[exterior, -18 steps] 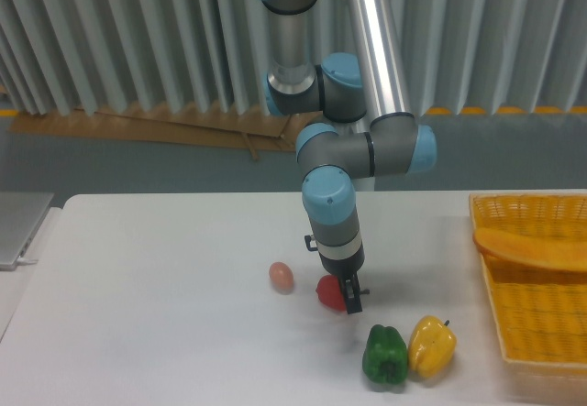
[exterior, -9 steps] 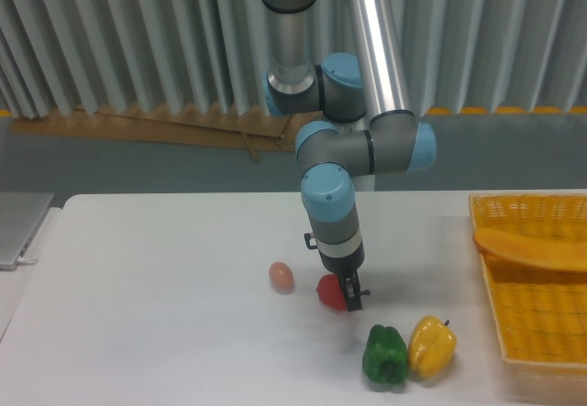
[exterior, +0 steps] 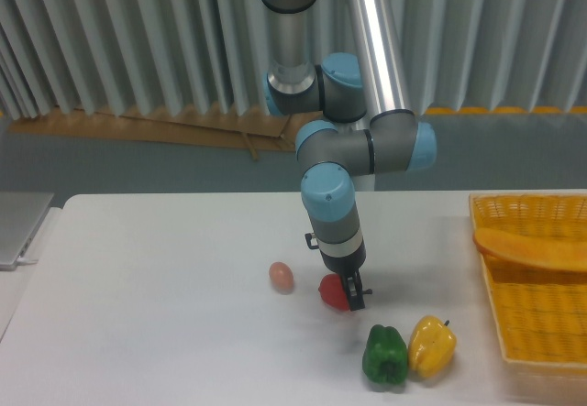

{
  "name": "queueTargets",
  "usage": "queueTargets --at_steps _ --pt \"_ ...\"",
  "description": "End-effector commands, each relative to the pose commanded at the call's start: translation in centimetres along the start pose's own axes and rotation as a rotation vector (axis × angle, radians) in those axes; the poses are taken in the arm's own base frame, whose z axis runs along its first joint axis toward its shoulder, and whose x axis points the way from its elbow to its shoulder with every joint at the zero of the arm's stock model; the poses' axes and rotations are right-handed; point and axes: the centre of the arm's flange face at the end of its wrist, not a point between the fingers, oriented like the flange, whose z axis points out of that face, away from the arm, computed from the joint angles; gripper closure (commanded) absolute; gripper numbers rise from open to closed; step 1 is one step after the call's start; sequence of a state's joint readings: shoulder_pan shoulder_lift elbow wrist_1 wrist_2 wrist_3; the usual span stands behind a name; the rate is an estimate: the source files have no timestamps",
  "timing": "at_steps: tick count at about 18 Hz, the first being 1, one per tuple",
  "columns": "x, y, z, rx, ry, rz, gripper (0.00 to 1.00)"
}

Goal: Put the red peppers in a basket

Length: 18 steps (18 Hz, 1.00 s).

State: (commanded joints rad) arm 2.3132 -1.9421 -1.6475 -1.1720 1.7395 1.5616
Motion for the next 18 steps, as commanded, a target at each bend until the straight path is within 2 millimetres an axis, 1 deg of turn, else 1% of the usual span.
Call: queueTargets --at_steps 1,3,5,7,11,12,13,14,15,16,17,18 --pt "0.0 0.6 -0.2 0.000 -0.003 -0.008 0.54" --pt "0.1 0.9 -0.8 0.001 -0.012 -0.013 0.54" --pt "0.1 1.7 -1.1 0.001 -0.014 -0.026 0.54" --pt "0.3 2.4 -1.9 0.003 -0.028 -0.036 0.54" --pt "0.3 3.2 -2.0 0.013 -0.021 -0.050 0.54" --pt "0.4 3.9 -2.4 0.014 -0.028 -0.062 0.54" --pt "0.7 4.5 -3.4 0.014 -0.043 -0.072 0.54" --pt "0.9 4.9 -3.8 0.013 -0.040 -0.078 0.54" --pt "0.9 5.0 -4.0 0.005 -0.039 -0.080 0.54" --pt "0.8 4.6 -3.8 0.004 -0.036 -0.084 0.54" --pt "0.7 4.7 -4.1 0.002 -0.036 -0.084 0.50" --pt "0.8 4.6 -4.0 0.002 -0.029 -0.076 0.39"
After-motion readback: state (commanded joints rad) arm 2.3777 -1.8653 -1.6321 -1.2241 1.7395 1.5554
